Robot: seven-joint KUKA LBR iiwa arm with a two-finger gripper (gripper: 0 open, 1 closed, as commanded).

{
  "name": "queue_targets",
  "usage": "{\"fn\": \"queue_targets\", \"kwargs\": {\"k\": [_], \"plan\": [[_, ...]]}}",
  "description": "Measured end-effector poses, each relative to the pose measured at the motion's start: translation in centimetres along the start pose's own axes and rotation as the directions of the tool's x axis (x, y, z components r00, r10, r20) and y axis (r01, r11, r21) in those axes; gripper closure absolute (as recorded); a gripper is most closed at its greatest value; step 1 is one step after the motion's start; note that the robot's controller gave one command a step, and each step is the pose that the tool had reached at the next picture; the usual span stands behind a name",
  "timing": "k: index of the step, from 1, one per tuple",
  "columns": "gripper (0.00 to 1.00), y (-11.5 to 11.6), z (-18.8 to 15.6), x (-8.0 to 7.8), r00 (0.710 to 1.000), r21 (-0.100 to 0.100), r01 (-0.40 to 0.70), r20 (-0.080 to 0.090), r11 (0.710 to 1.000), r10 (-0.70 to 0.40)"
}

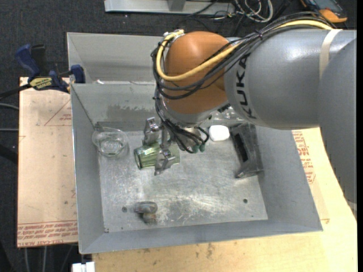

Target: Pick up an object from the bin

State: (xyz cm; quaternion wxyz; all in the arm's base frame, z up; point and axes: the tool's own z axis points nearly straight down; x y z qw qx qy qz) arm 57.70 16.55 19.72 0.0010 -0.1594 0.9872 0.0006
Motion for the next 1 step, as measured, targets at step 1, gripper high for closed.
{"fn": "queue_targets", "kwargs": {"k": [1], "plan": [[1.00, -0.54, -5.30, -1.63, 0.999, 0.000, 0.034, -0.004, 0.999, -0.034]]}}
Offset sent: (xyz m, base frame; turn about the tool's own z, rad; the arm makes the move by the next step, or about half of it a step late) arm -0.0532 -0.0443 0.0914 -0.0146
